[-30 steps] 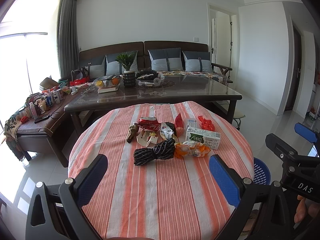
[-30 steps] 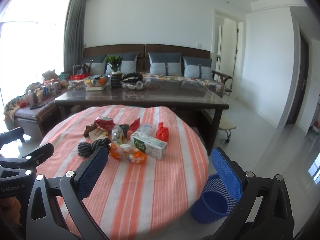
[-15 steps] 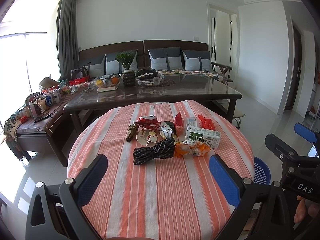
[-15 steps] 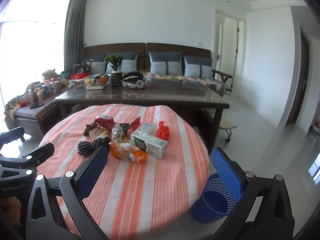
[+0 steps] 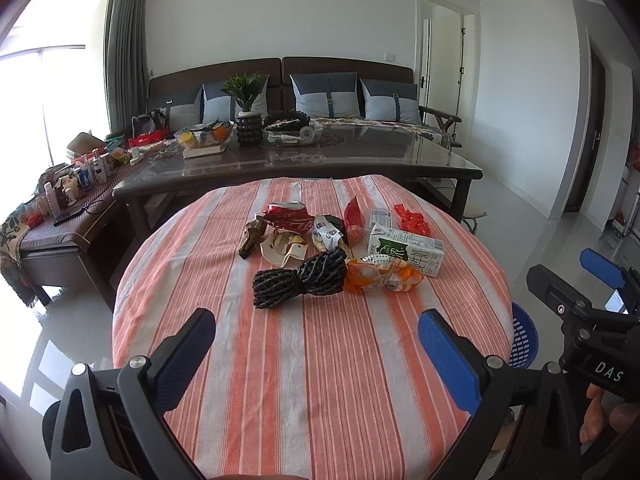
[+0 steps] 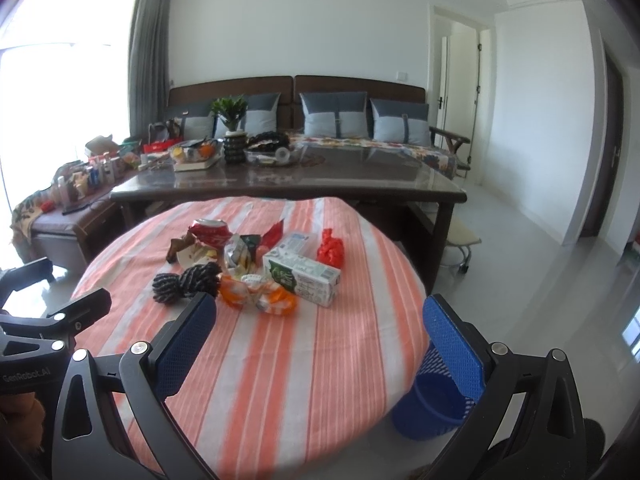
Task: Collect trash
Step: 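Move both tools toward the trash, left toward the black rope, right toward the orange snack bag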
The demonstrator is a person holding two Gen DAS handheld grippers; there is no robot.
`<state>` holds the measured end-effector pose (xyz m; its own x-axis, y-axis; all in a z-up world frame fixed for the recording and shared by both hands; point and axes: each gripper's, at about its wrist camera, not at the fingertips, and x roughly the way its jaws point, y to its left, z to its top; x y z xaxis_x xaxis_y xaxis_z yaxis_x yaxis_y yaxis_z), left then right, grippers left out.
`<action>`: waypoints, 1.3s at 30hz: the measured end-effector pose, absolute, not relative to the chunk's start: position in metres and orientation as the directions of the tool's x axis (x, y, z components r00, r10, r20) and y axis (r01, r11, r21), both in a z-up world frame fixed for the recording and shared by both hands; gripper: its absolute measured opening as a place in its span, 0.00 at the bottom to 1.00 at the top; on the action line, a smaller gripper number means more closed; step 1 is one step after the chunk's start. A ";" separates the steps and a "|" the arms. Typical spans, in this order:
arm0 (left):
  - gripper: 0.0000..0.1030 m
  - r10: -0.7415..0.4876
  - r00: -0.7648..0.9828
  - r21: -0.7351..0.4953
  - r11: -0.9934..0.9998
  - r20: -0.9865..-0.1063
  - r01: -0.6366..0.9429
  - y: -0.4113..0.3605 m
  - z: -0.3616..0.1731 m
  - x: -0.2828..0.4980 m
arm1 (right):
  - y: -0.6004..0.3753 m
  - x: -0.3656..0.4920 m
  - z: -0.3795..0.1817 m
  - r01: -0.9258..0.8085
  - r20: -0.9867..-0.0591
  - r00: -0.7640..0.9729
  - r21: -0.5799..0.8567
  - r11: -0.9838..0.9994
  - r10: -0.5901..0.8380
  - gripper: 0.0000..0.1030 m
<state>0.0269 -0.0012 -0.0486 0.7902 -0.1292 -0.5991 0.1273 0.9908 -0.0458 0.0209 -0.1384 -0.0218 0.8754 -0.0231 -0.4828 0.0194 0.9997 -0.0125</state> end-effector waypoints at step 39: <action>1.00 -0.169 0.585 0.170 0.861 -0.794 0.479 0.035 -0.142 0.154 | -0.142 0.110 -0.167 -0.098 -0.757 0.650 0.007 0.995 0.069 1.00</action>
